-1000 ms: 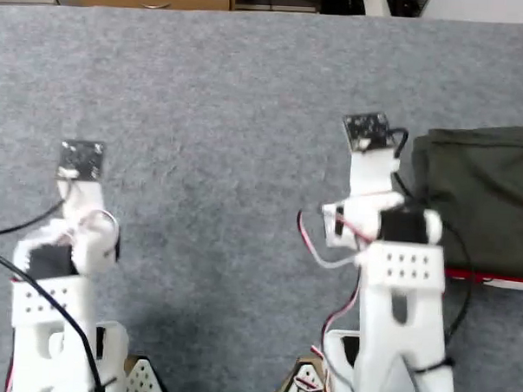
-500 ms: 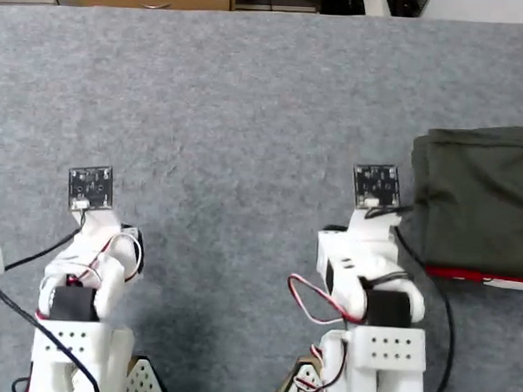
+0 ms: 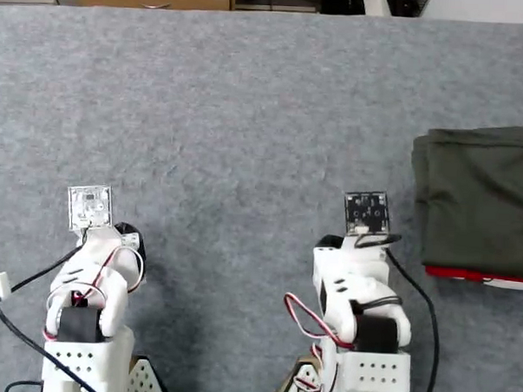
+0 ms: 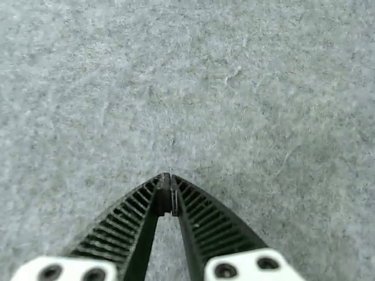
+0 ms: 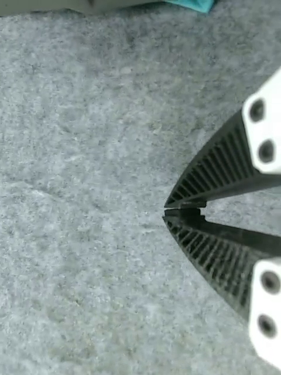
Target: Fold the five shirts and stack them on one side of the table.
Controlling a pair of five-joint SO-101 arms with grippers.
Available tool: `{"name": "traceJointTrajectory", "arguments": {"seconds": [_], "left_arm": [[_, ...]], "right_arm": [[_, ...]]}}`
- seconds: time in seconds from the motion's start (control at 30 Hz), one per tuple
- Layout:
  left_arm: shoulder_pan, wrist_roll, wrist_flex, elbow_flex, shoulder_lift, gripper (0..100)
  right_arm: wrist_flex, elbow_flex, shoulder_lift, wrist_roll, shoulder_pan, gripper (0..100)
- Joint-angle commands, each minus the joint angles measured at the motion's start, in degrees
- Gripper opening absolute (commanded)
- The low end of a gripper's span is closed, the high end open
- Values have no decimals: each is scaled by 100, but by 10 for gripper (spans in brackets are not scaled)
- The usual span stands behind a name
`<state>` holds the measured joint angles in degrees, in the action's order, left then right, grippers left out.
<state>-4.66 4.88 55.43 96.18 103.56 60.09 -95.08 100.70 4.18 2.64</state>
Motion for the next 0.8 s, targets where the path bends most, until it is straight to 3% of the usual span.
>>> {"name": "traceJointTrajectory", "arguments": {"seconds": [0.0,0.3,0.57,0.77], "left_arm": [[62,-44,-62,70,40,18],[62,-44,-35,70,-4,18],[53,-44,1134,70,31,18],[62,-18,1275,70,40,18]], "right_arm": [[149,-189,585,-70,57,2],[695,-154,857,-79,119,2],[1468,-163,848,-88,119,3],[1538,-163,848,-79,110,3]]}}
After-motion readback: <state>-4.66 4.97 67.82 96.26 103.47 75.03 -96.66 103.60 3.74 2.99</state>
